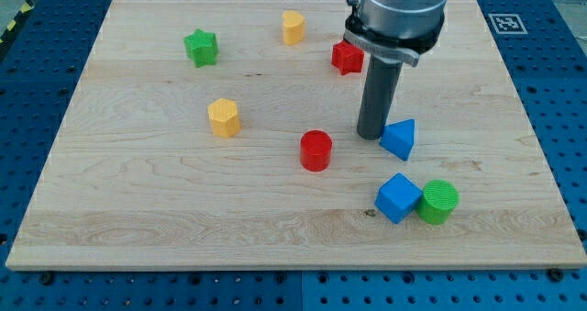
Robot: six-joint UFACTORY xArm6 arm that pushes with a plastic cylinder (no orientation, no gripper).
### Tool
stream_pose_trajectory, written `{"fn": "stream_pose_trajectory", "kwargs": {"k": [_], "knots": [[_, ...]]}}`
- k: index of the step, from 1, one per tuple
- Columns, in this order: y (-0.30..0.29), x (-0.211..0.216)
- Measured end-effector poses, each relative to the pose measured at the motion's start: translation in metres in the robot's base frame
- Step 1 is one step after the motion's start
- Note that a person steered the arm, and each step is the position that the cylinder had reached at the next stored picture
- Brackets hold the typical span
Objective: Slide the blue triangle slightly down
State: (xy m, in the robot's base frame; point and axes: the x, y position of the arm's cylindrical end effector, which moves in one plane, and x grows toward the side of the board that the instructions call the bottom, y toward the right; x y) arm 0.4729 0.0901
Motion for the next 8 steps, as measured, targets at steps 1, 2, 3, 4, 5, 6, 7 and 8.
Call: {"fn": "stream_pose_trajectory", "kwargs": {"k": [1, 2, 3, 4, 5, 6, 7, 8], "knots": [[0.036, 0.021], [0.071, 0.02], [0.048, 0.005], [0.06, -0.014], [0.09, -0.005], [0.102, 0.027], [0.103, 0.021], [0.119, 0.012]]}}
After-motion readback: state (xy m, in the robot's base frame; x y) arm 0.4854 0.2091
